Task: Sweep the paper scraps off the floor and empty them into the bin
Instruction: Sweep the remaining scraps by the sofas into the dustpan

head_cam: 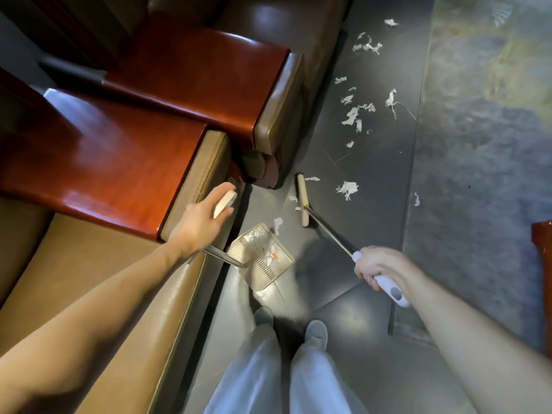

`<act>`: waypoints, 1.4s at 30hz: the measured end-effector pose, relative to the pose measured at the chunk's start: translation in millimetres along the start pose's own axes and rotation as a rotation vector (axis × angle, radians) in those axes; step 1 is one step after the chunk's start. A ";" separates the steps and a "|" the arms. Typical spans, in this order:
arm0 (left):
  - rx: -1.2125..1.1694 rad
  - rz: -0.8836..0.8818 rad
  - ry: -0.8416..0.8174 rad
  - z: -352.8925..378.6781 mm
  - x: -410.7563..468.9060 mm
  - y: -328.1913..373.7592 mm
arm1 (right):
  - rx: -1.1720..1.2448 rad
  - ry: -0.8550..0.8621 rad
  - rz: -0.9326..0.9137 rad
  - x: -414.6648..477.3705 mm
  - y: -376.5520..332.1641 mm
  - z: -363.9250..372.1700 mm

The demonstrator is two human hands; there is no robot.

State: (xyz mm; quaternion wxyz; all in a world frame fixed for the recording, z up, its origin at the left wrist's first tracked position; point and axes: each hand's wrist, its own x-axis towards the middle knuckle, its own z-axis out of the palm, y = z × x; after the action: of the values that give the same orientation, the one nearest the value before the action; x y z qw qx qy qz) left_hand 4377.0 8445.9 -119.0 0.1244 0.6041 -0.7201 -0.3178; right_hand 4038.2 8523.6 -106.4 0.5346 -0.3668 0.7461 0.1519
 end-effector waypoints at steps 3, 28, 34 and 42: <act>-0.057 -0.004 -0.005 1.3 7.1 -4.3 | -0.155 -0.070 0.025 -15.8 -16.5 16.9; -0.213 0.067 -0.028 22.0 66.9 67.8 | 0.242 0.016 0.159 -78.7 82.4 -41.0; -0.219 0.020 -0.039 55.9 109.1 118.9 | 0.132 0.123 0.121 -37.0 97.7 -112.8; -0.199 -0.091 -0.020 100.8 171.1 173.2 | -0.225 0.176 0.132 29.0 73.3 -214.9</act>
State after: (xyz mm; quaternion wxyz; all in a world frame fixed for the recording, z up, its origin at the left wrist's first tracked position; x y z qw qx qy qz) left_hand 4142.3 8326.3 -126.0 0.1623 0.6176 -0.6580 -0.3991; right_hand 3834.1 8429.6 -62.8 0.4114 -0.3867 0.7908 0.2364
